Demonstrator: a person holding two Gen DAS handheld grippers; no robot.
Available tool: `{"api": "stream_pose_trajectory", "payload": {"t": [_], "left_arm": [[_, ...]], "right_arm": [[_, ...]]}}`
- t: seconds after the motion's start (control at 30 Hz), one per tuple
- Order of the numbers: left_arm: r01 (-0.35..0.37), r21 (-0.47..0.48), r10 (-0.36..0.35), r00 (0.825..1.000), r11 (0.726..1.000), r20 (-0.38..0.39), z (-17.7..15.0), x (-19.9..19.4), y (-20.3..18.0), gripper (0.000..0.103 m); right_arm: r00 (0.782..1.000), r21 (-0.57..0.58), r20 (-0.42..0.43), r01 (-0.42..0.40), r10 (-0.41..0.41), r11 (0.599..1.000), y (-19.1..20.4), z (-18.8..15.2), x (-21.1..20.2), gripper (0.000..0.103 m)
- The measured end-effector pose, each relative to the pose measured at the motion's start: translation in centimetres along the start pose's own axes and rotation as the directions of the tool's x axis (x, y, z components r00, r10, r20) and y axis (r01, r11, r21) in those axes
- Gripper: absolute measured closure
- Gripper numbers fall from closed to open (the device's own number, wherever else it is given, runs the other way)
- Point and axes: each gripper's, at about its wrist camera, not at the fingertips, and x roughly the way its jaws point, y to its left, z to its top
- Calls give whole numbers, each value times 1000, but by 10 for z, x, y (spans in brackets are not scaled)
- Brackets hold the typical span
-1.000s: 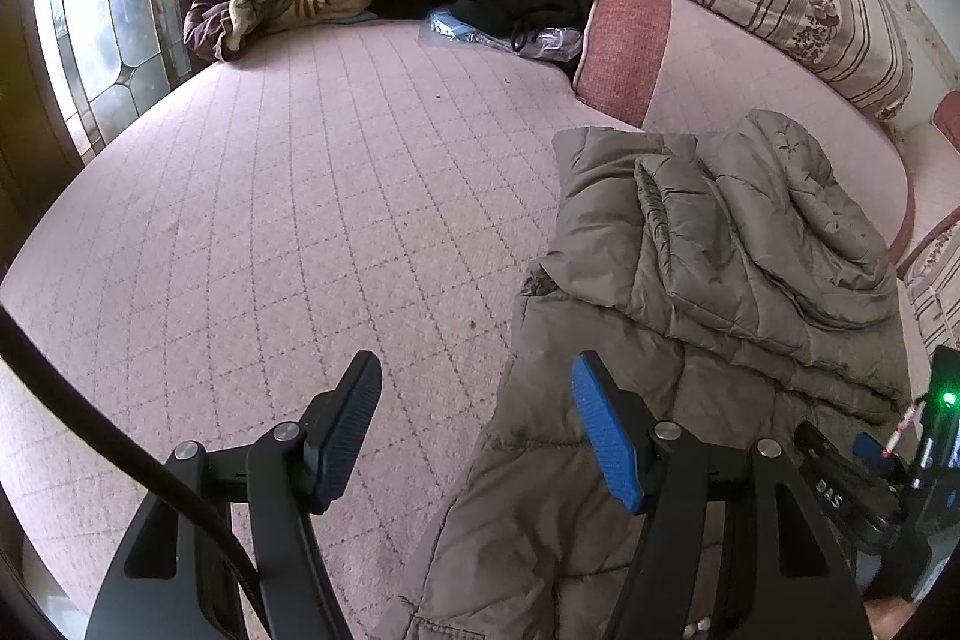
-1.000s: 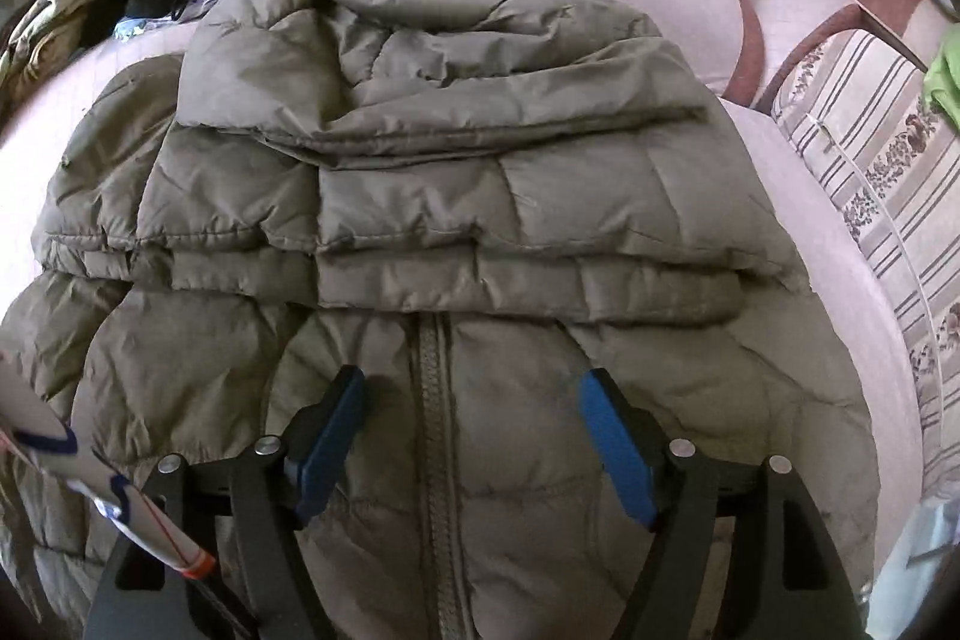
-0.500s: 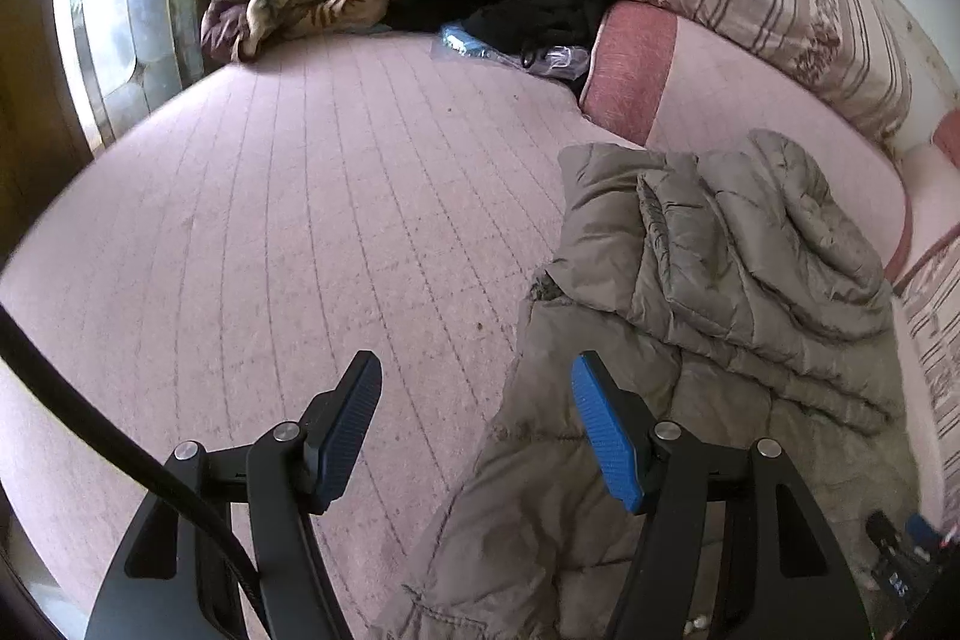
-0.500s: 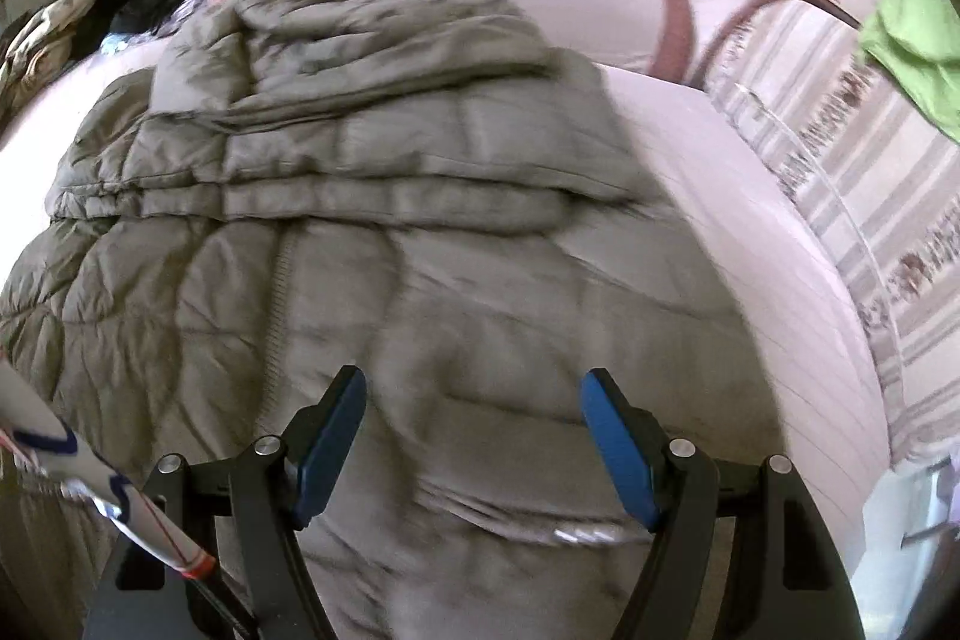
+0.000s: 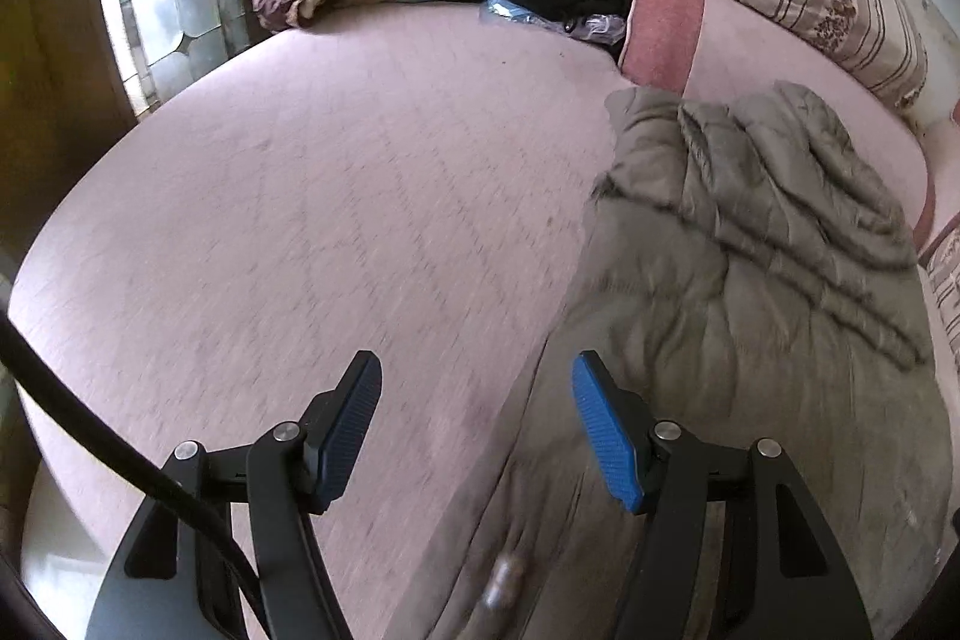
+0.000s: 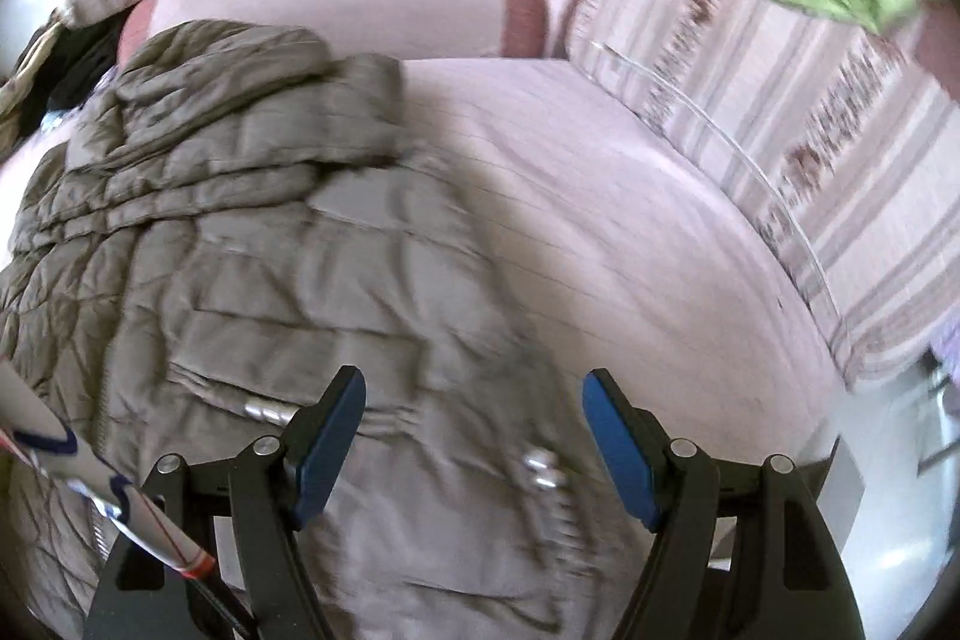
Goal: Fold large clothes
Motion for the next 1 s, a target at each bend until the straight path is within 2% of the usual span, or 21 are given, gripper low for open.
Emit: {"api": "stream_pose_trajectory", "payload": {"t": [0.07, 0.2, 0.3, 0.53, 0.67, 0.73, 0.8, 0.93, 1.0], "left_arm": [[-9, 24, 9, 1000, 1000, 11, -8, -11, 1, 38], [-96, 132, 92, 995, 987, 38, -16, -28, -6, 38], [-117, 162, 117, 993, 980, 6, -17, -29, -7, 38], [-18, 155, 39, 990, 988, -136, -21, -9, -2, 38], [77, 126, -51, 979, 989, -199, -16, 8, 0, 38], [133, 104, -105, 966, 986, -237, -10, 19, 0, 38], [190, 67, -164, 946, 980, -278, -6, 29, 0, 38], [297, -70, -302, 889, 952, -343, -4, 47, 9, 38], [329, -104, -344, 873, 939, -345, -8, 46, 12, 38]], "right_arm": [[1000, 50, -15, -11, 12, 999, -21, -6, 3, 24], [999, 110, -13, -47, 48, 993, -51, -13, 6, 24], [996, 123, -25, -77, 81, 989, -63, -19, 12, 23], [980, 235, -70, -166, 187, 958, -100, -30, 35, 22], [961, 308, -89, -224, 262, 925, -115, -34, 50, 22], [938, 351, -95, -281, 332, 893, -119, -33, 57, 22], [928, 364, -90, -307, 361, 879, -119, -30, 62, 22], [902, 389, -88, -359, 422, 848, -117, -23, 76, 22], [873, 406, -95, -404, 478, 820, -112, -21, 87, 21]]}}
